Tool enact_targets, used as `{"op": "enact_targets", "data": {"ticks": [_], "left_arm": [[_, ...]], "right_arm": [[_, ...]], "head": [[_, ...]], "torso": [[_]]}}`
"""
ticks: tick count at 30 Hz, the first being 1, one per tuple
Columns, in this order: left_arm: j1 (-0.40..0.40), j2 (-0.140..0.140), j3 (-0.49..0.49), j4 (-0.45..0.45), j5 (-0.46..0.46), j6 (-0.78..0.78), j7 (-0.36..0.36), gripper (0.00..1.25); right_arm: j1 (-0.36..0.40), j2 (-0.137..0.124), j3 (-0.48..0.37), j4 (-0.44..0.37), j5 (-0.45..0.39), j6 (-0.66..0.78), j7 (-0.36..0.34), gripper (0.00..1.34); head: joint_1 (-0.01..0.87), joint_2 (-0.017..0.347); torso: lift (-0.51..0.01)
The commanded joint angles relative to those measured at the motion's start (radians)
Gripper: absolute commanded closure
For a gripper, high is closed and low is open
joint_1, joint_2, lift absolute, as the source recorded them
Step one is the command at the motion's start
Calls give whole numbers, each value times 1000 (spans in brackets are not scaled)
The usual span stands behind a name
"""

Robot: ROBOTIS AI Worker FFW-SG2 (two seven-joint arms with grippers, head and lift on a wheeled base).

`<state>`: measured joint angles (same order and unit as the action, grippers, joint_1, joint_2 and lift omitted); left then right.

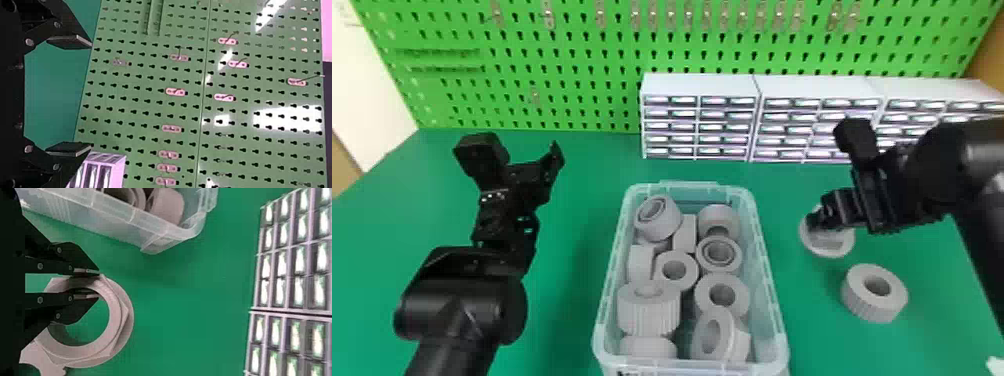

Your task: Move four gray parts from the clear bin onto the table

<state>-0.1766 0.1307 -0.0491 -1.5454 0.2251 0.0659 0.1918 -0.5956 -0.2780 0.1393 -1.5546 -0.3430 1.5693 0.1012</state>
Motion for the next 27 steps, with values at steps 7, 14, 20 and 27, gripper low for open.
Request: {"op": "enact_targets", "data": {"ticks": [7,14,20,27], "left_arm": [[-1,-5,5,1,-1,-2,0,348],[-1,-11,3,2,-3,-2,0,348],[-3,-11,3,2,-1,-3,0,348],[-3,-13,3,4,-3,-5,0,348]], "right_arm": [[16,5,39,110,7,3,0,1013],[22,6,57,148,1,3,0,1013],[23,8,77,176,-10,3,0,1013],[26,8,95,192,-19,3,0,1013]], "head": [[693,72],[693,72],[693,72],[693,72]], "torso": [[-52],[-52],[-52],[-52]]}}
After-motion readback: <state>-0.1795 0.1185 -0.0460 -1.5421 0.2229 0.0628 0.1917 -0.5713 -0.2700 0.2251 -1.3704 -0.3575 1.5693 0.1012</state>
